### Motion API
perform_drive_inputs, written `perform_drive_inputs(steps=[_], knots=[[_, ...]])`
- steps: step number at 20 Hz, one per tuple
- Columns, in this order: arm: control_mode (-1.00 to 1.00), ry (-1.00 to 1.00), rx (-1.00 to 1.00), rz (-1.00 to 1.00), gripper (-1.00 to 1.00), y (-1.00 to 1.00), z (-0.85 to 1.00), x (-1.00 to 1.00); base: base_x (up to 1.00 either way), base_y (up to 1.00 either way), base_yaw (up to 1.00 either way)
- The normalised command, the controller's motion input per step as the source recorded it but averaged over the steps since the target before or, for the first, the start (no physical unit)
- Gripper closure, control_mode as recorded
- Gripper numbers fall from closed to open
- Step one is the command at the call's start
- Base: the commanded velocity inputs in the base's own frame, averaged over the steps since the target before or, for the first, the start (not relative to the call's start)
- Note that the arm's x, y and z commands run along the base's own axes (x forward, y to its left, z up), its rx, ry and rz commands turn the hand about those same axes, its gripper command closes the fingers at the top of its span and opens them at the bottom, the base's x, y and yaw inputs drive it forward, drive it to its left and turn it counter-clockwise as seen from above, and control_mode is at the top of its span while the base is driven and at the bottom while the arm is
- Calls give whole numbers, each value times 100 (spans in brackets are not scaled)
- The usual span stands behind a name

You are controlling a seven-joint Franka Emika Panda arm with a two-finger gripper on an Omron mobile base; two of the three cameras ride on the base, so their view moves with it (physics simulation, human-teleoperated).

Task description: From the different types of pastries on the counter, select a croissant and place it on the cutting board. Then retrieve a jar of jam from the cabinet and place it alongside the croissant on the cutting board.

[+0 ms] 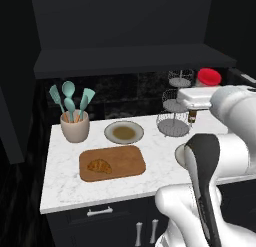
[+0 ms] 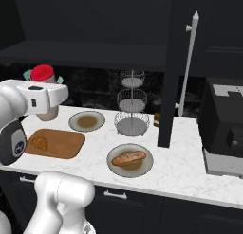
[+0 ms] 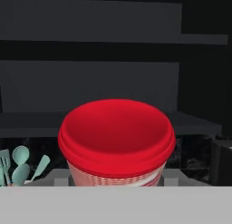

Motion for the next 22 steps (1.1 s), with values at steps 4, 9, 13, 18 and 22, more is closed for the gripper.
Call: perform_drive_inputs(steps=[4,9,13,18,22], knots=[[-100,0,0,6,100,97,-38,-79,0,0,0],[-100,0,0,8,100,97,-53,-69,0,0,0],[-100,0,11,17,100,41,-96,-22,0,0,0],[-100,0,24,28,100,2,-100,0,0,0,0],[-100,0,29,33,100,0,-100,1,0,0,0]])
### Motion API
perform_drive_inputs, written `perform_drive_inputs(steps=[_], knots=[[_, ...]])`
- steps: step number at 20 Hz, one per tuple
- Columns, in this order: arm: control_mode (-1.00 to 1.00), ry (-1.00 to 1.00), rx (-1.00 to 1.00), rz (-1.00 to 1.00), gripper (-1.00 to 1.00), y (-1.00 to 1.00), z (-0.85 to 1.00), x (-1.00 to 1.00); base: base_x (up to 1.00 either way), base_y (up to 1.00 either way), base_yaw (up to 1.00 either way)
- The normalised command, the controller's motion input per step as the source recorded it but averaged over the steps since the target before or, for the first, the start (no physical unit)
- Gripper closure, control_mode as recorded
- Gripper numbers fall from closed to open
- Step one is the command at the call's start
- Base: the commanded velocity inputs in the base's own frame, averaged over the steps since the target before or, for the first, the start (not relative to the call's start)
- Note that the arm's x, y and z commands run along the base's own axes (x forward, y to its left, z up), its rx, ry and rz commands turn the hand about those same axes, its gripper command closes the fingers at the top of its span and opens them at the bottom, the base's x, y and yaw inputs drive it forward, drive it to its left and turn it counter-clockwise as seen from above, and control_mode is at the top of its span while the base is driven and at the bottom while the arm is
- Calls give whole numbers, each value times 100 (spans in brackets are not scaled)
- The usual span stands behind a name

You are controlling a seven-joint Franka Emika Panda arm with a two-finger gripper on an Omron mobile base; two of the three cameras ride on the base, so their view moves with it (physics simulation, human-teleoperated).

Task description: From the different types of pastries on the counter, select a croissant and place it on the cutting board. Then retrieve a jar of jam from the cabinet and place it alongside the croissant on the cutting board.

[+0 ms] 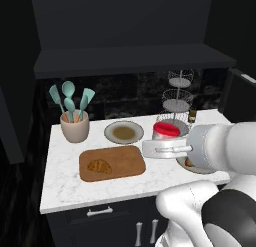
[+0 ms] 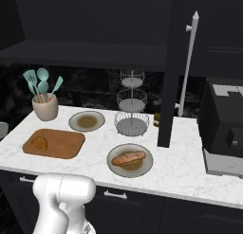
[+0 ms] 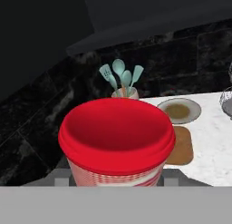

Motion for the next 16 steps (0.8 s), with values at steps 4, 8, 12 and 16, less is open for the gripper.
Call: perform_drive_inputs(steps=[4,8,12,16], knots=[[-100,0,29,32,100,0,-100,0,0,0,0],[-100,0,29,32,100,0,-100,1,0,0,0],[-100,-1,22,32,100,0,-100,2,0,0,0],[-100,-9,14,32,100,0,-100,5,0,0,0]])
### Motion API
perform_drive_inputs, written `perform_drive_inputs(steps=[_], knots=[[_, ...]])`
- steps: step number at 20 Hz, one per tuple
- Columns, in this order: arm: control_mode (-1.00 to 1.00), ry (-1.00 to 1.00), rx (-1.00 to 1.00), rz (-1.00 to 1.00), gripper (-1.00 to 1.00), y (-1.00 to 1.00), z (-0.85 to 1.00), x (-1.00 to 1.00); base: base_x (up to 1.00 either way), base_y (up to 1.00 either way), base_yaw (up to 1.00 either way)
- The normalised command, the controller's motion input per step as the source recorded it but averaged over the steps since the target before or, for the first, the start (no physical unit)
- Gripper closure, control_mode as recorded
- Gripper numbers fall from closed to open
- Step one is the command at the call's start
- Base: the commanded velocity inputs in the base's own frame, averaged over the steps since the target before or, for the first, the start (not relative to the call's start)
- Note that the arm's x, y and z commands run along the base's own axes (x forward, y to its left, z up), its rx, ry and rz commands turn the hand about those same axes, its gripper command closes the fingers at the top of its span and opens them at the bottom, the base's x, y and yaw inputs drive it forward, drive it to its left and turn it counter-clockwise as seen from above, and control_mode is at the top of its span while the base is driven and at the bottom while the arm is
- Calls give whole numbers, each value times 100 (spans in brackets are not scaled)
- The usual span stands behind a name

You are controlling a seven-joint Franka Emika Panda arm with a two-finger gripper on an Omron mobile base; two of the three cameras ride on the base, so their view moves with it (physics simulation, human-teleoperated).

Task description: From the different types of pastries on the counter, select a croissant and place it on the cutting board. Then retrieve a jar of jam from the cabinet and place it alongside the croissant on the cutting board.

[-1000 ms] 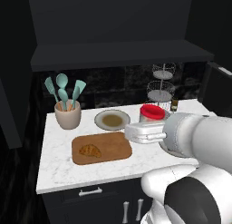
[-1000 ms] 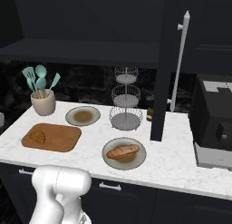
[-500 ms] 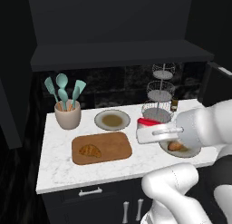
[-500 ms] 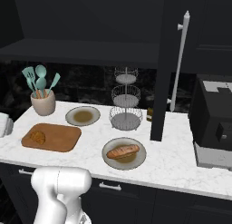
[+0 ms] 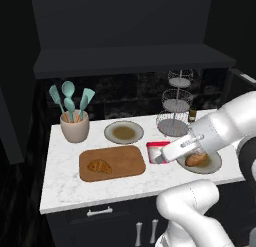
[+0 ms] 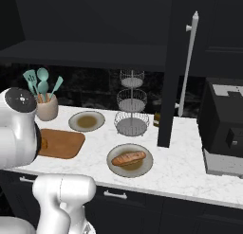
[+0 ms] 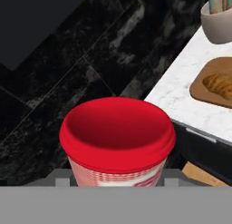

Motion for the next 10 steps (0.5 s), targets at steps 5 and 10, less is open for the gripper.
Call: perform_drive_inputs(steps=[5,10], knots=[[-100,-13,16,33,100,10,-100,15,0,0,0],[-100,-16,15,34,100,13,-99,30,0,0,0]])
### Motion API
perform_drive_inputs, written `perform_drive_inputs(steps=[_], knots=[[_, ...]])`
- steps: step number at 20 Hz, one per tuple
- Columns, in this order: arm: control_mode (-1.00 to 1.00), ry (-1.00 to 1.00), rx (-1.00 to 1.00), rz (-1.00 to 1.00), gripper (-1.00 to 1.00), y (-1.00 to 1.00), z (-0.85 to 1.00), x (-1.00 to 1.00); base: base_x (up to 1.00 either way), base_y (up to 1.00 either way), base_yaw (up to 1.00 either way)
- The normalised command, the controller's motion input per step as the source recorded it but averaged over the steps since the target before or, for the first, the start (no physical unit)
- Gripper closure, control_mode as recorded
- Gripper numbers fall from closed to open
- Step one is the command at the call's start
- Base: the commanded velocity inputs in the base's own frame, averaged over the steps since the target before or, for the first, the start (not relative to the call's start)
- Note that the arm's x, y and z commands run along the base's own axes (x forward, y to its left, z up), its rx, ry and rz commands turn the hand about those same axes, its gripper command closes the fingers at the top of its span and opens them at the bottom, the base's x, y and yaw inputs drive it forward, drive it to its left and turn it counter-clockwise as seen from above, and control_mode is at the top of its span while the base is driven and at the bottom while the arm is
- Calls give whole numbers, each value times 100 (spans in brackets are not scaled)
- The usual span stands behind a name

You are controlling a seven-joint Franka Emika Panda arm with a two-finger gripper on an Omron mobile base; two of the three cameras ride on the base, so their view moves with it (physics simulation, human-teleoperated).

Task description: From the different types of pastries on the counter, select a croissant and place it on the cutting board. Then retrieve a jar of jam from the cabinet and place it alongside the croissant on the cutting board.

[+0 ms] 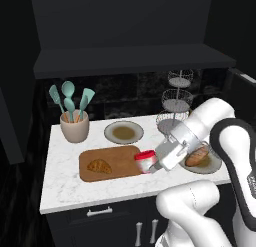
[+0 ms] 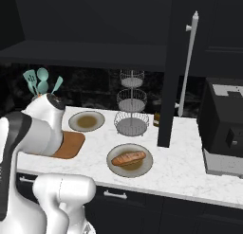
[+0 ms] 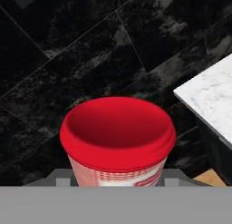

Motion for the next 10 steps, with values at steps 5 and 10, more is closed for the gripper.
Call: perform_drive_inputs(steps=[5,10], knots=[[-100,-28,15,31,100,4,-64,37,0,0,0],[-100,-40,11,11,100,0,-16,29,0,0,0]])
